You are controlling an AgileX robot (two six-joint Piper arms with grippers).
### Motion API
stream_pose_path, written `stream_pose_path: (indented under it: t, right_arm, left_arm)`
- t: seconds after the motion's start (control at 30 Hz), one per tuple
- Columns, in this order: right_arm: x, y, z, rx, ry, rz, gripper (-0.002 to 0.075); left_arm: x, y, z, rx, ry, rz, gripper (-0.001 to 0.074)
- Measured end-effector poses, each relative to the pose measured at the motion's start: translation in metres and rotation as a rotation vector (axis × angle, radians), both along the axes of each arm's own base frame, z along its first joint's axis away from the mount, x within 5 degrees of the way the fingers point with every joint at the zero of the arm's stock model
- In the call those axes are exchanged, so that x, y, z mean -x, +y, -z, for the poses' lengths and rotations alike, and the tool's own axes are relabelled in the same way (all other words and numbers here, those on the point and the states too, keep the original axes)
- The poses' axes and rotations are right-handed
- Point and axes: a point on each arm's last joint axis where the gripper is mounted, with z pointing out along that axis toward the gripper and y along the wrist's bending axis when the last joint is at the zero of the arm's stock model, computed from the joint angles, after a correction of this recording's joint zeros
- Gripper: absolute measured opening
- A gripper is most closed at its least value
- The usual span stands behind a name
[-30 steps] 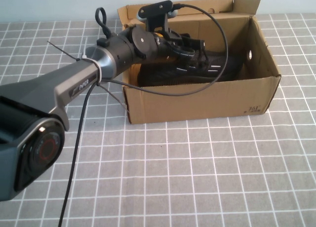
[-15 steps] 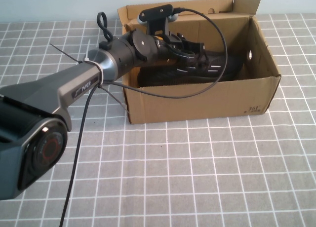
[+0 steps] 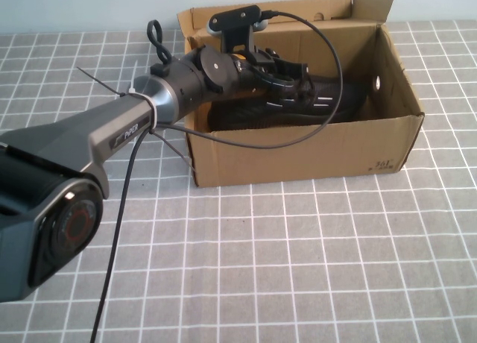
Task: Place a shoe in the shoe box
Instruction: Place the shoe in the shoe box
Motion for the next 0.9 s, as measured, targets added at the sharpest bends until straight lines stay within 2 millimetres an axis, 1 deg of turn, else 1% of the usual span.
stream_pose_path:
  t: [0.73,0.9]
  right_arm:
    - [-0.001,0.0,-0.001,-0.002,-0.009,0.0,-0.0016]
    - [-0.001,0.0,-0.001,-0.003,-0.009,0.0,-0.0016]
  left_arm:
    - [-0.001,0.0,-0.002,-0.01,-0.027,-0.001,0.0]
    - [-0.001,-0.003,-0.011,-0.024,-0.039,0.044,0.0]
